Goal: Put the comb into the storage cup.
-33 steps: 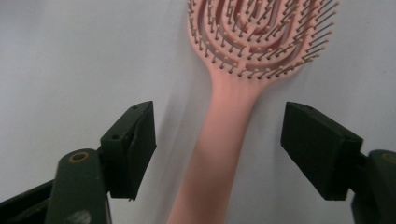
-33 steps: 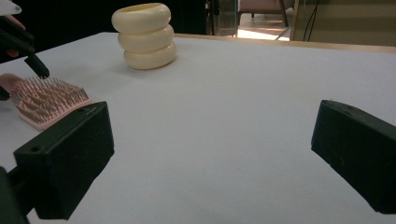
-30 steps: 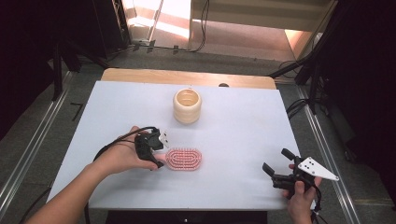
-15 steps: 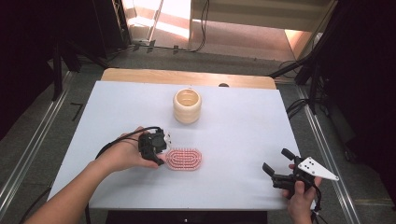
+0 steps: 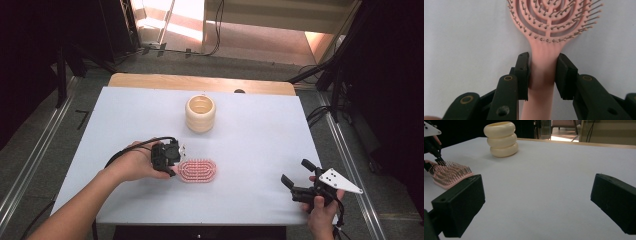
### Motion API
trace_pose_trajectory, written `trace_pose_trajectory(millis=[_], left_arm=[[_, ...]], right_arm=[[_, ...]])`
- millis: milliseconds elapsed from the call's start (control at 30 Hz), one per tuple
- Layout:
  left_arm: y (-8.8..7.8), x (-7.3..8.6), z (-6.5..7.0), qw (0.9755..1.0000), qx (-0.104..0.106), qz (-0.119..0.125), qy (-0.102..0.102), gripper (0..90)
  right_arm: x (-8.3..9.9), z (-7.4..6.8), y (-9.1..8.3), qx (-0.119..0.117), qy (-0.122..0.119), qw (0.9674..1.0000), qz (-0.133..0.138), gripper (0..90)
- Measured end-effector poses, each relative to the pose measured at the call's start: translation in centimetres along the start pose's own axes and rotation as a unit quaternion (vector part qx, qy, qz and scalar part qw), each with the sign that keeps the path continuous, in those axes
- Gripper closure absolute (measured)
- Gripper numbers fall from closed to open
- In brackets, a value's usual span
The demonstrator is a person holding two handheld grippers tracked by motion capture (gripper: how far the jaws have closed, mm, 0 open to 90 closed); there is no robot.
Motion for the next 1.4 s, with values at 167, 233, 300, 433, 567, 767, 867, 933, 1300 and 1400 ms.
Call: trace_pose_trajectory(millis=[167,233,300,433,567,767,867,933,1300,1400], left_arm=[[-0.1,0.1,0.1,1.0000,-0.005,0.003,0.004,70.1],[-0.1,0.1,0.2,1.0000,-0.006,0.003,0.000,70.2],[-0.1,0.1,0.2,1.0000,-0.007,0.002,-0.003,70.4],[-0.1,0.2,-0.1,0.9997,0.009,0.004,-0.022,70.5],[-0.2,0.1,0.2,0.9998,0.003,0.001,-0.020,70.5],[-0.5,0.4,0.4,0.9994,-0.004,0.018,-0.029,70.6],[-0.5,0.6,0.6,0.9991,-0.010,0.024,-0.035,70.6],[-0.6,0.7,0.6,0.9987,-0.012,0.031,-0.040,70.6],[-1.2,1.0,0.6,0.9957,-0.013,0.064,-0.066,70.8],[-1.2,1.2,0.6,0.9946,-0.010,0.073,-0.073,70.7]], right_arm=[[0.0,-0.1,0.2,0.010,-0.003,0.9999,-0.008,0.0],[0.0,-0.1,0.3,0.014,-0.006,0.9998,-0.010,0.0],[0.0,-0.2,0.3,0.020,-0.009,0.9997,-0.014,0.0],[0.0,-0.2,0.3,0.027,-0.004,0.9995,-0.014,0.0],[0.0,-0.2,0.3,0.027,-0.003,0.9995,-0.013,0.0],[0.0,-0.1,0.3,0.025,-0.002,0.9996,-0.014,0.0],[0.0,-0.1,0.3,0.025,0.000,0.9996,-0.013,0.0],[0.0,-0.1,0.2,0.024,-0.001,0.9996,-0.014,0.0],[-0.1,-0.1,0.2,0.027,0.004,0.9996,-0.011,0.0],[-0.1,0.0,0.2,0.027,0.003,0.9996,-0.010,0.0]])
Point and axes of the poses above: each handheld gripper's, and its own axes: y roughly forward along the jaws, x roughly out of its underside, z roughly to its right, the point moved 1 cm from there along y, roughly forward along the jaws, and after that the axes turned 3 degrees about -x, right-handed, at the moved point
